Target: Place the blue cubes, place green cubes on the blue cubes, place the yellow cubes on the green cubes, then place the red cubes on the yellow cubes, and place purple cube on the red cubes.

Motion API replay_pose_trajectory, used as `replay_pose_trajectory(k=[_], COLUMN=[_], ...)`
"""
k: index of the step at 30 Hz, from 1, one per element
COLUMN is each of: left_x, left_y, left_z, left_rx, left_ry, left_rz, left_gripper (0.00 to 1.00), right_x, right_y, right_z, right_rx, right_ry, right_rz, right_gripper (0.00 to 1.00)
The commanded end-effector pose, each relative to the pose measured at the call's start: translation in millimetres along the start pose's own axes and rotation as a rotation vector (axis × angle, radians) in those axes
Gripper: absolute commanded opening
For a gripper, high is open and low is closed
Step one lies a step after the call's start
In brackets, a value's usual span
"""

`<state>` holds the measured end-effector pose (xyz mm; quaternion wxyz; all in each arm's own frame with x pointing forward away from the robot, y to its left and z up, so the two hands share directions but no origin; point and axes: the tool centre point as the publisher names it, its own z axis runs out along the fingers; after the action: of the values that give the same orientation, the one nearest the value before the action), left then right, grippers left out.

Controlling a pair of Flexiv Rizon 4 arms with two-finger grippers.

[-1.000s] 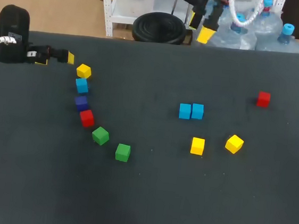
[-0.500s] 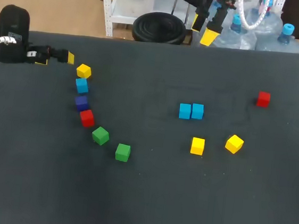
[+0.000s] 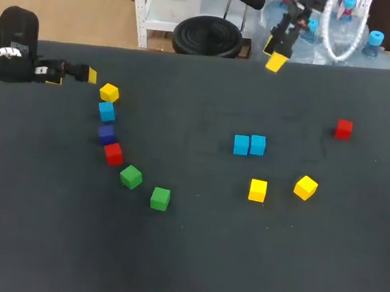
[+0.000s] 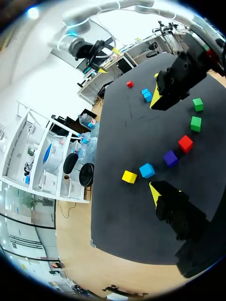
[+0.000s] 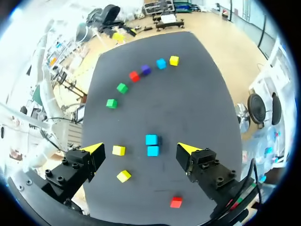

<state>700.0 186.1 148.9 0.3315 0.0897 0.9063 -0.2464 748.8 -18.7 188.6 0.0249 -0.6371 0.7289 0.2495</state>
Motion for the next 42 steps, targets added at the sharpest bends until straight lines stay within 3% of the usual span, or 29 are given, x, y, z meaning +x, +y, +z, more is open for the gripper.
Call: replay_pose_trajectory(k=[1, 4, 11, 16, 25, 37, 42], left_x=[-0.4, -0.4, -0.4, -0.4, -0.4, -0.4, -0.4], left_y=[-0.7, -0.7, -0.7, -0.7, -0.7, -0.7, -0.7], left_z=[-0.1, -0.1, -0.1, -0.1, -0.1, -0.1, -0.1], left_rx=[-0.003, -0.003, -0.003, -0.003, -0.003, -0.003, -0.003], left_ry=[0.002, 0.002, 0.002, 0.002, 0.002, 0.002, 0.002], left_rz=[0.0, 0.0, 0.0, 0.0, 0.0, 0.0, 0.0], left_gripper=[1.0, 1.0, 1.0, 1.0, 1.0, 1.0, 1.0], right_x=[32.8, 43.1, 68.3, 81.2, 76.6, 73.8, 66.7], right_y=[12.8, 7.3, -8.4, -14.4, -17.3, -9.6, -8.0], right_z=[26.7, 47.8, 105.0, 121.2, 100.3, 73.1, 68.8], right_rx=[0.155, 0.187, 0.097, 0.093, 0.118, 0.076, -0.049], right_ry=[-0.147, -0.16, -0.149, -0.139, -0.189, -0.195, -0.228], right_rz=[0.009, 0.026, 0.083, 0.126, 0.115, 0.102, 0.072], right_gripper=[1.0, 1.0, 1.0, 1.0, 1.0, 1.0, 1.0])
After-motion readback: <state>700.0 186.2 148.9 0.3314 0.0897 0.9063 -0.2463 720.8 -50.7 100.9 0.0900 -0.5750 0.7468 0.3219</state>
